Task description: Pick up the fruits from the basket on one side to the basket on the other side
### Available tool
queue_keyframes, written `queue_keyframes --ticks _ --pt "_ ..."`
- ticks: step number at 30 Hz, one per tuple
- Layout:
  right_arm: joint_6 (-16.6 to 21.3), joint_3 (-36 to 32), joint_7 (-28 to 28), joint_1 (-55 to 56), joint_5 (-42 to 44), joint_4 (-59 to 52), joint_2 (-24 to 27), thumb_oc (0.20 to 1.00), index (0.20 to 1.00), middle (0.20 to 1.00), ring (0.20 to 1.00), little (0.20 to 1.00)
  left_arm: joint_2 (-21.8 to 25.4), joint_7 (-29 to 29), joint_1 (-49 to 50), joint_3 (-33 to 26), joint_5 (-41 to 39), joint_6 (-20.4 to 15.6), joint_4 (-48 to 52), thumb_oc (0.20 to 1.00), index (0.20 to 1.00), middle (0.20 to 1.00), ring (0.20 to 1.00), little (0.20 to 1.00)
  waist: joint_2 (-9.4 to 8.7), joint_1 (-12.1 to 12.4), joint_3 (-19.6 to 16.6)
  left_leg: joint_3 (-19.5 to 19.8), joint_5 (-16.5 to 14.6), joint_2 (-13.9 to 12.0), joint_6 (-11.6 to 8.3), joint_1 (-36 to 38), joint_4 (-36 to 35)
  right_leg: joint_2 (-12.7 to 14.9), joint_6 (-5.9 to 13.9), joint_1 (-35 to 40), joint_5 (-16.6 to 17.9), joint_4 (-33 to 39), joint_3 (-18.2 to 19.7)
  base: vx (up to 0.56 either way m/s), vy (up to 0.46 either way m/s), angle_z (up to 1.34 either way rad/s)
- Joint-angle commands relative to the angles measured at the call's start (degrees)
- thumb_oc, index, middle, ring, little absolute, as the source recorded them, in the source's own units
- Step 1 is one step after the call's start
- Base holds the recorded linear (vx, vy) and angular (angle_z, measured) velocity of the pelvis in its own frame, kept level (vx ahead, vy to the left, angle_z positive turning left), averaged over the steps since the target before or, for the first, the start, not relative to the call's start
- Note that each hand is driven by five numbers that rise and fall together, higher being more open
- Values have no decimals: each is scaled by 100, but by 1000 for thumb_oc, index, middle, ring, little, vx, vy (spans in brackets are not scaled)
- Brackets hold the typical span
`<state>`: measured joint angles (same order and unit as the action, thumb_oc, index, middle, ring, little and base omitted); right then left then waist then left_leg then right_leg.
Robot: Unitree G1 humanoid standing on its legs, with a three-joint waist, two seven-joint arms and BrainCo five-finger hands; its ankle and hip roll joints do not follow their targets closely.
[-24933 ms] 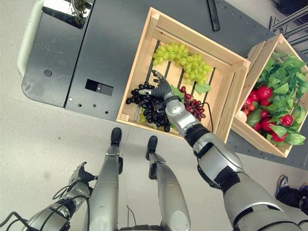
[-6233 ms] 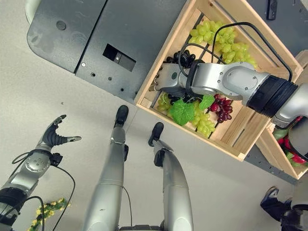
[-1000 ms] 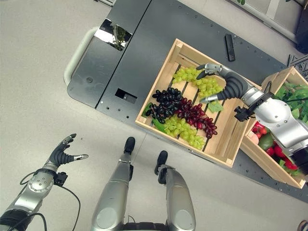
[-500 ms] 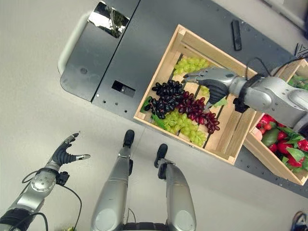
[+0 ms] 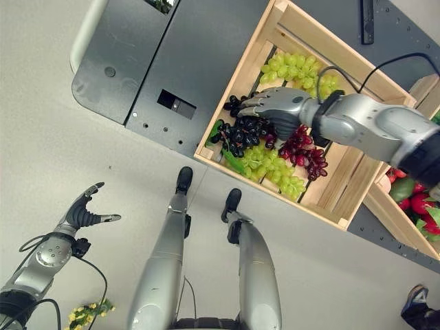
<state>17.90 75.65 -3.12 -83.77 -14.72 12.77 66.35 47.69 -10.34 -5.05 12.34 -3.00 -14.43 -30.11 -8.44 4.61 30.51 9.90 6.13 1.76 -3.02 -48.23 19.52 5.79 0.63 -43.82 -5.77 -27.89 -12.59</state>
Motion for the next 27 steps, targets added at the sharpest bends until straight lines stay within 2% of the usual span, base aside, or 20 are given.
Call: queue_keyframes --ticks 1,10,17,26,27 --pt "-86 178 222 -210 -115 -102 268 1000 1000 1000 1000 1000 97 -174 165 -225 81 -59 162 1000 1000 1000 1000 1000 -165 -29 -72 -299 -170 172 62 -365 371 75 433 -415 1087 606 16 0 0 0" --pt "-188 36 310 6 -374 -16 29 1000 1000 1000 1000 1000 39 -294 67 -184 38 -38 272 1000 1000 1000 1000 1000 -147 -73 -72 -296 -223 182 75 -689 503 44 428 -740 1092 547 72 6 0 -1" --pt "-348 -272 431 328 -759 454 -472 1000 1000 1000 1000 1000 -19 -412 -133 -79 -56 -36 290 1000 1000 1000 1000 1000 29 -32 -72 -327 -234 223 92 -847 498 48 415 -918 1089 520 110 3 -1 -1" --pt "-350 -478 541 483 -940 398 -547 1000 1000 1000 1000 1000 -65 -484 -173 -90 -6 2 230 1000 1000 1000 1000 1000 89 -48 -72 -361 -227 221 97 -892 447 40 410 -1016 1094 505 167 0 1 -1" --pt "-347 -479 545 511 -964 395 -543 890 890 890 890 890 -75 -480 -167 -81 -4 -3 280 1000 1000 1000 1000 1000 94 -48 -72 -360 -225 222 96 -898 442 39 410 -1025 1097 508 172 0 0 0"
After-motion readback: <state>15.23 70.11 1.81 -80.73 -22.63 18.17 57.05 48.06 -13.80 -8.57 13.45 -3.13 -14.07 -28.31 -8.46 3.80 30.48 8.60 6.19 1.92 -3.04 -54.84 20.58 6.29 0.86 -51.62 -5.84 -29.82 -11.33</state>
